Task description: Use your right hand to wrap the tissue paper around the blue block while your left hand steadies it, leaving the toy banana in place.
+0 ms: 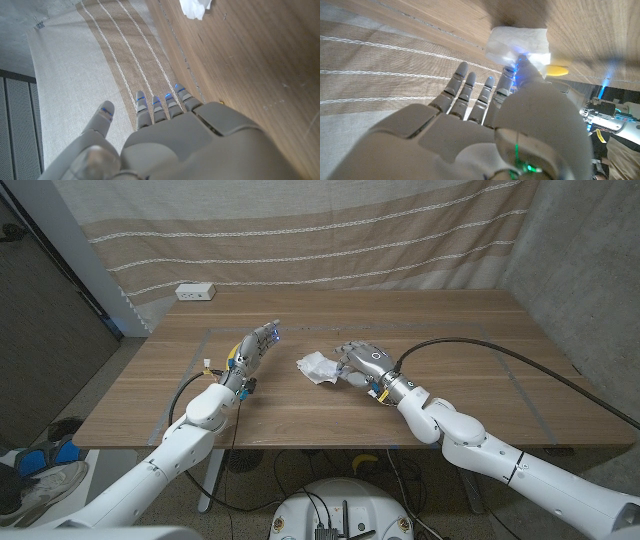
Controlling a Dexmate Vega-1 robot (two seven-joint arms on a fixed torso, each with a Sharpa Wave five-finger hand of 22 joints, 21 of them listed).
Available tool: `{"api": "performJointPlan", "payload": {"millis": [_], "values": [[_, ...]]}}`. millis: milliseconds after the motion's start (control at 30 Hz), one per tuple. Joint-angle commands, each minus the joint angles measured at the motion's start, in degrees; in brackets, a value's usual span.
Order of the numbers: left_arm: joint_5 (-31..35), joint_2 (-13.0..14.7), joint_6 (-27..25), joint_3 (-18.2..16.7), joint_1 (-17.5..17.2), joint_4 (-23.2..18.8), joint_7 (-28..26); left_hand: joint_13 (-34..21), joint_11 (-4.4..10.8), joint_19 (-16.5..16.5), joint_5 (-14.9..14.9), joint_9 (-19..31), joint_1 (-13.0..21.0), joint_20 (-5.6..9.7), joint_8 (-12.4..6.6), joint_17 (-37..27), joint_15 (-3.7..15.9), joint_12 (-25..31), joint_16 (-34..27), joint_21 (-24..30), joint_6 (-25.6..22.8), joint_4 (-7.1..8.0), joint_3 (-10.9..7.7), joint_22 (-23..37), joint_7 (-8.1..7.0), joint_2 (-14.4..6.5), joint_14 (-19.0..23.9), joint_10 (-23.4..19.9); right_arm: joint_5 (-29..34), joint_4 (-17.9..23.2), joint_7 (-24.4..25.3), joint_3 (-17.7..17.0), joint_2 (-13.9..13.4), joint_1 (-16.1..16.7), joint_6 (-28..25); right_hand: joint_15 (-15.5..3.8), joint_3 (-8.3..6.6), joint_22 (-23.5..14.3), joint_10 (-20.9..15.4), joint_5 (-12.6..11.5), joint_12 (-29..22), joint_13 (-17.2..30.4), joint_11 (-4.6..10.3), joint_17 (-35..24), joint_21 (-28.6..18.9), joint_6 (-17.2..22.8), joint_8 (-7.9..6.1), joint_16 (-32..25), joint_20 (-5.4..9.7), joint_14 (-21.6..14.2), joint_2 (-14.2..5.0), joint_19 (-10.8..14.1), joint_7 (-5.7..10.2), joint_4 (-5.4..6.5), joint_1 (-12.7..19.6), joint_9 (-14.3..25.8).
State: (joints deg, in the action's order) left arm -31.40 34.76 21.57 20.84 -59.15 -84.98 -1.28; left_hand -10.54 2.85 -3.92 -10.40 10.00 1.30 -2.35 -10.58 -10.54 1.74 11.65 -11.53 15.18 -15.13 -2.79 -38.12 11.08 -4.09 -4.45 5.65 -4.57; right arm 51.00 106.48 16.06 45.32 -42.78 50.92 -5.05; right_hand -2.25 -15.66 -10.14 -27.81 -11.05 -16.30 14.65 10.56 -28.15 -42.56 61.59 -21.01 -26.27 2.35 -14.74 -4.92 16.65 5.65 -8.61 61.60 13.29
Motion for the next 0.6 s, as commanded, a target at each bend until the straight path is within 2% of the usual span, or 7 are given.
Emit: {"api": "performJointPlan", "payload": {"millis": [33,600], "values": [[-0.4,-0.3,0.1,-0.2,-0.7,-0.3,-0.5,-0.1,0.32,-0.3,0.1,0.3,-0.8,-0.24,0.13,-0.2,0.02,0.1,-0.4,-0.2,0.2,0.16,-0.11,0.1,-0.25,-1.2,0.5,-0.1,2.9,-1.4,-2.0,0.4,0.1,-4.3,4.4,-9.70,-0.09,-0.2,0.3,-0.3,0.1,0.1,0.24,-0.1,0.2,0.2,-0.53,0.2,2.08,0.4,-0.50,0.0,0.72,0.40,0.0,0.4],[-1.1,-0.9,0.7,-0.7,-1.6,0.1,-1.1,-0.1,0.28,-0.6,0.1,0.3,-0.8,-0.48,0.20,-0.3,-0.07,0.0,-0.2,-0.2,0.6,0.32,0.03,0.1,-0.45,-1.1,0.6,0.0,5.4,-5.3,-6.6,2.8,2.3,-10.8,10.2,-9.62,0.18,-0.1,0.1,-0.6,0.2,0.0,0.32,0.1,0.2,0.1,-0.57,0.6,2.09,0.2,-0.62,0.1,0.79,0.57,-0.4,0.6]]}}
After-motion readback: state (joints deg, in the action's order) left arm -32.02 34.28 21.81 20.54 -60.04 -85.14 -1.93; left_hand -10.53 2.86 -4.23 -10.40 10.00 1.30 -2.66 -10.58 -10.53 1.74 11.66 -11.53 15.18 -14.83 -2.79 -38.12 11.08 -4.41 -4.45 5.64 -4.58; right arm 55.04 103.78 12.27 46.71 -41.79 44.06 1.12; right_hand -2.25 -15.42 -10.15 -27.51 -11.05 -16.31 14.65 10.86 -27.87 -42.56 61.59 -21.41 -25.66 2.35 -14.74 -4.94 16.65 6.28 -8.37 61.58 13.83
